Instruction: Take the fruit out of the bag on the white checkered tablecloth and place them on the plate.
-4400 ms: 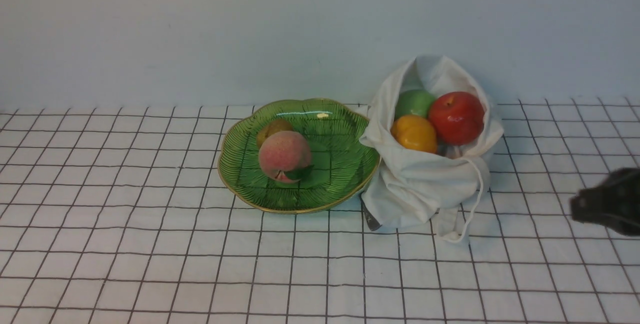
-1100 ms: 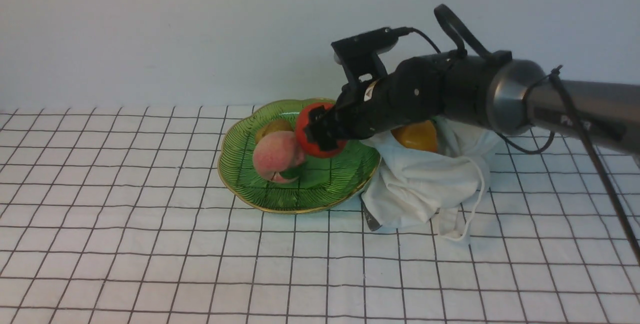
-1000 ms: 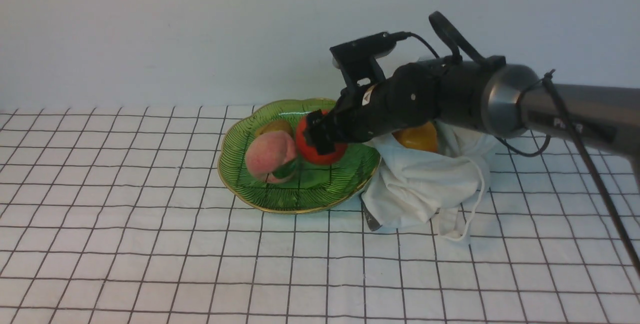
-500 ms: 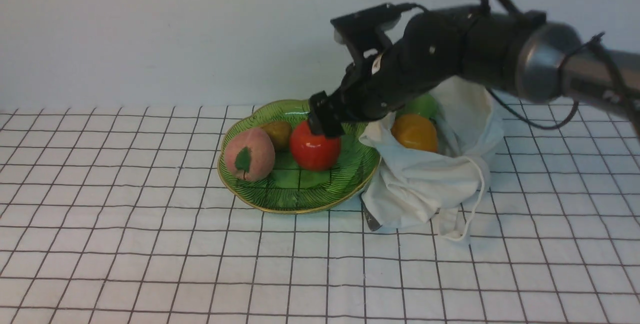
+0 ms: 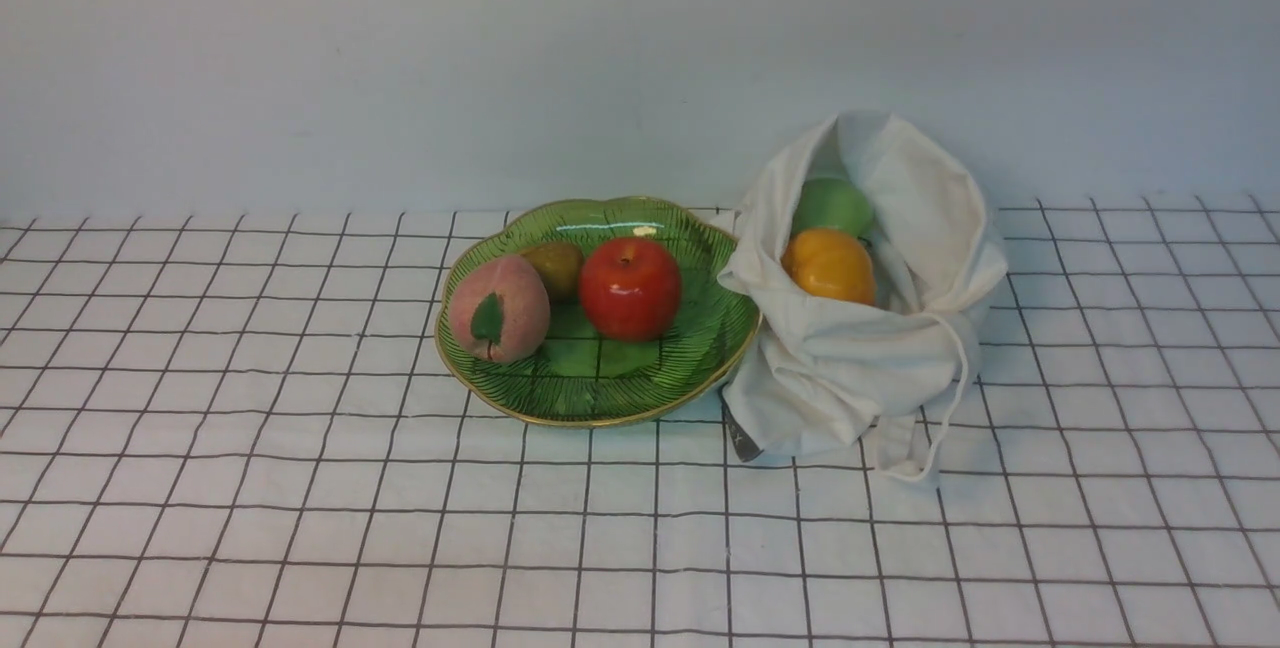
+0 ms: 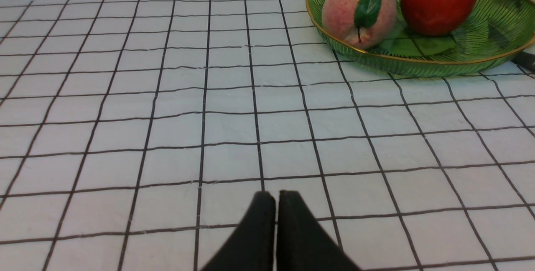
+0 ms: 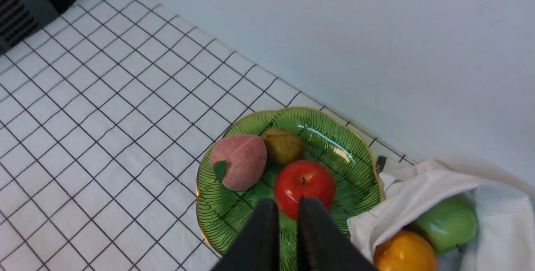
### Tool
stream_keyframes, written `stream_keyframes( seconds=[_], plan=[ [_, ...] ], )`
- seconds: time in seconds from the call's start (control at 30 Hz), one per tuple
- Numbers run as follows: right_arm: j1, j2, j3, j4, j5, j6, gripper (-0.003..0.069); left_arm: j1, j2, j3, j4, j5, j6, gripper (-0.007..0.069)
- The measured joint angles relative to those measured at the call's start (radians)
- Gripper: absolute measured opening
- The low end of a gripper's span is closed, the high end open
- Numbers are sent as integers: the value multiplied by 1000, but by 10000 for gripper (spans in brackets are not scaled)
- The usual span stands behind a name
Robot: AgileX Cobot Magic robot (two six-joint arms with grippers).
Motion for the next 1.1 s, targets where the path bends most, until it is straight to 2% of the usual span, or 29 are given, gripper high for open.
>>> stream_keyframes(
  seconds=[0.23, 0.4, 0.53, 0.6, 0.67, 0.87, 0.97, 1.1],
  plan=[
    [0, -258, 147, -101, 2, 56, -13, 0, 0, 0, 0, 0, 0, -8],
    [0, -527, 370, -222, 2, 139, -13, 0, 0, 0, 0, 0, 0, -8],
    [0, -848, 674, -378, -22, 250, -14, 0, 0, 0, 0, 0, 0, -8],
    [0, -971, 822, -418, -93, 313, -13, 0, 0, 0, 0, 0, 0, -8],
    [0, -1158, 1041, -452, -267, 377, -14, 0, 0, 0, 0, 0, 0, -8],
    [0, -1498, 1516, -460, -721, 422, -14, 0, 0, 0, 0, 0, 0, -8],
    [0, -1546, 1627, -423, -816, 428, -14, 0, 0, 0, 0, 0, 0, -8],
    [0, -1537, 1669, -402, -869, 429, -14, 0, 0, 0, 0, 0, 0, -8]
  ],
)
